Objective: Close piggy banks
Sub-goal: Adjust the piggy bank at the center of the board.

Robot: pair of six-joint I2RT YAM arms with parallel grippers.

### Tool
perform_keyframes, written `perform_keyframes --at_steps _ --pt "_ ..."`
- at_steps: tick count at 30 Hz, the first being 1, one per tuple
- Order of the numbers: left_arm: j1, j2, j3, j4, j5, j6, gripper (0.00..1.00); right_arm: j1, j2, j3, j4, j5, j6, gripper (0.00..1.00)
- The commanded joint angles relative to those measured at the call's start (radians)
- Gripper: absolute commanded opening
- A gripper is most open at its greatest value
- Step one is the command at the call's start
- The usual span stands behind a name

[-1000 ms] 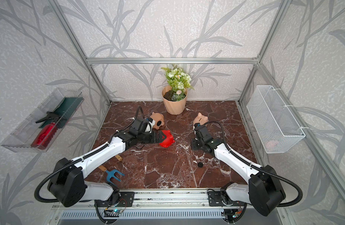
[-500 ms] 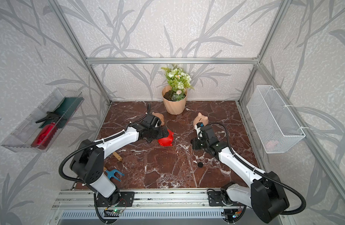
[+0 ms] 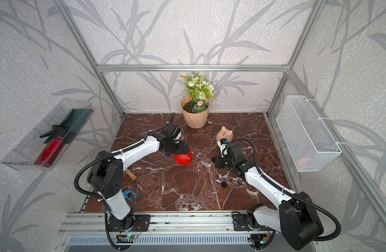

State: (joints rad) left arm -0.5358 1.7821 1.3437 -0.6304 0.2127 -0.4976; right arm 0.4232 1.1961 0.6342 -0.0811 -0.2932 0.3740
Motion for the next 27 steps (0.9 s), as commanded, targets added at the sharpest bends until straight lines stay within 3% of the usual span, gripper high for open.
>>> perform_keyframes --at_steps 1,9,21,27 --pt "0.005 0.003 0.040 -0.077 0.029 0.096 0.99 -0.003 0.004 -0.027 0.107 -0.075 0.001 0.00" --pt "0.004 0.032 0.074 -0.099 0.067 0.162 0.99 -0.003 0.060 -0.077 0.315 -0.138 -0.008 0.00" --pt "0.006 0.131 0.122 -0.157 0.007 0.227 1.00 -0.003 0.091 -0.070 0.330 -0.136 -0.034 0.00" --pt "0.016 0.168 0.118 -0.151 0.086 0.268 0.99 -0.003 0.107 -0.071 0.344 -0.145 -0.033 0.00"
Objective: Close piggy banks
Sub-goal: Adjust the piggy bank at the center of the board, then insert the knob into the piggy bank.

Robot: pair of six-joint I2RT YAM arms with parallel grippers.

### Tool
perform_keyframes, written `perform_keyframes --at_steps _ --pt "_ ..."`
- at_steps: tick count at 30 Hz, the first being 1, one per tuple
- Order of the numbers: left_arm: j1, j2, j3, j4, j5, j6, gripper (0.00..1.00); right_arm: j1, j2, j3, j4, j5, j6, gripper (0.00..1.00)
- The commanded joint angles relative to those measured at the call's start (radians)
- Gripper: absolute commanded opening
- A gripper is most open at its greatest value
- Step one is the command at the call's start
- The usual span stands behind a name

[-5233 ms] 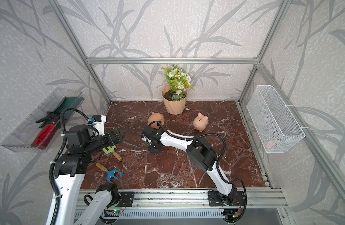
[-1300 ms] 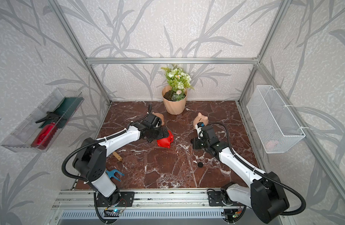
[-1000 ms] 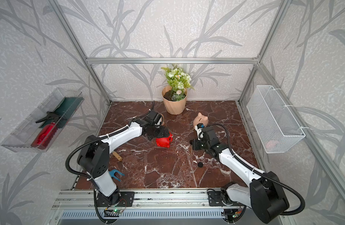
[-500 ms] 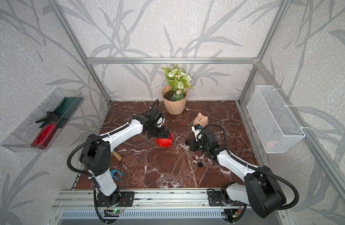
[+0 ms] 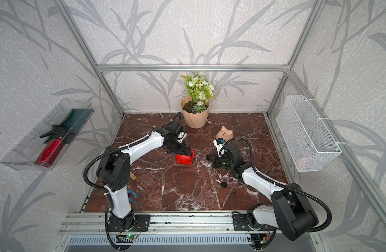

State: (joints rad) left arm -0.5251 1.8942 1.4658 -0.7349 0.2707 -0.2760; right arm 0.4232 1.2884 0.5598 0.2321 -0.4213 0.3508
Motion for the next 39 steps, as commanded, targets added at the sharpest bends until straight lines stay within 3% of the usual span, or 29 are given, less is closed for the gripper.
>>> perform_keyframes --at_steps 1,10,19,31,39 --pt "0.005 0.061 0.000 -0.054 0.042 0.058 0.99 -0.003 0.019 0.003 0.034 -0.020 -0.009 0.00" --pt "0.031 0.057 -0.016 -0.093 0.236 0.189 0.95 0.017 0.047 -0.012 0.086 -0.034 0.003 0.00" --pt "0.048 0.076 -0.028 -0.075 0.344 0.255 0.95 0.066 0.064 -0.065 0.181 -0.015 -0.017 0.00" --pt "0.057 0.120 0.000 -0.103 0.373 0.322 0.92 0.165 0.118 -0.199 0.569 0.055 -0.230 0.00" --pt "0.059 0.147 0.027 -0.115 0.412 0.345 0.92 0.166 0.217 -0.222 0.763 0.083 -0.254 0.00"
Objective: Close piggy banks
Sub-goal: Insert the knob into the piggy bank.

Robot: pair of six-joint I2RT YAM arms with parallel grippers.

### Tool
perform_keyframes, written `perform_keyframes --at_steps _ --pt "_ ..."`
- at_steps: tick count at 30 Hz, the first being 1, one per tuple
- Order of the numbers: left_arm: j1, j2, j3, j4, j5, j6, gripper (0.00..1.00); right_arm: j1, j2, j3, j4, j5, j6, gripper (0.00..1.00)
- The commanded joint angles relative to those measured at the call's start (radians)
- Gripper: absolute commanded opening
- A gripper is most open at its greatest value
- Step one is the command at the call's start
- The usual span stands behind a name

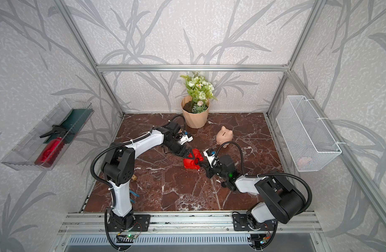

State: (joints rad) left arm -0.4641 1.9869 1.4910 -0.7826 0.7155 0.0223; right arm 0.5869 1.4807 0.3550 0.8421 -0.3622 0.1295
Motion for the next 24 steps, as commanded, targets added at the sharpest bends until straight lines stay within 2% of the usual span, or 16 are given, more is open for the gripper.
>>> perform_keyframes --at_steps 1,17,24 --pt "-0.002 0.058 0.007 -0.074 -0.031 0.050 0.92 0.002 0.037 -0.026 0.190 0.031 -0.034 0.00" --pt "0.014 0.079 0.026 -0.090 0.011 0.063 0.92 0.002 0.194 -0.089 0.550 0.048 -0.050 0.00" --pt "0.016 0.089 0.041 -0.112 0.019 0.074 0.92 0.002 0.220 -0.077 0.565 0.037 -0.104 0.00"
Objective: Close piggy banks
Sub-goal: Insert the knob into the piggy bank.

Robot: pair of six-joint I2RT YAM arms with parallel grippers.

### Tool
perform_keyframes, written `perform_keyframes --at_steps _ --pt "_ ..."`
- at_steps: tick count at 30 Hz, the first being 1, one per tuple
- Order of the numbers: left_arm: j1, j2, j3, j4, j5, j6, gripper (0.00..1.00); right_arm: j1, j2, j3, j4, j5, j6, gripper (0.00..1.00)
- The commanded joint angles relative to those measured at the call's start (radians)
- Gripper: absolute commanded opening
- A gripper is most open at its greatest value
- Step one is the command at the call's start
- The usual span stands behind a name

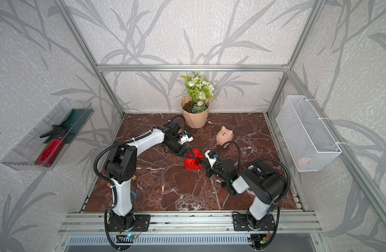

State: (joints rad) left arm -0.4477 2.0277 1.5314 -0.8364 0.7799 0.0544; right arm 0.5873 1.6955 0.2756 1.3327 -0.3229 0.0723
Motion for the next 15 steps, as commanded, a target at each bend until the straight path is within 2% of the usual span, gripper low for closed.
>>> perform_keyframes --at_steps 1,15 --pt "0.000 0.049 0.003 -0.060 -0.043 0.045 0.92 0.001 0.006 0.005 0.073 -0.005 -0.056 0.00" --pt "0.001 0.069 0.025 -0.084 -0.026 0.059 0.92 0.002 0.073 0.050 0.074 -0.095 -0.113 0.00"
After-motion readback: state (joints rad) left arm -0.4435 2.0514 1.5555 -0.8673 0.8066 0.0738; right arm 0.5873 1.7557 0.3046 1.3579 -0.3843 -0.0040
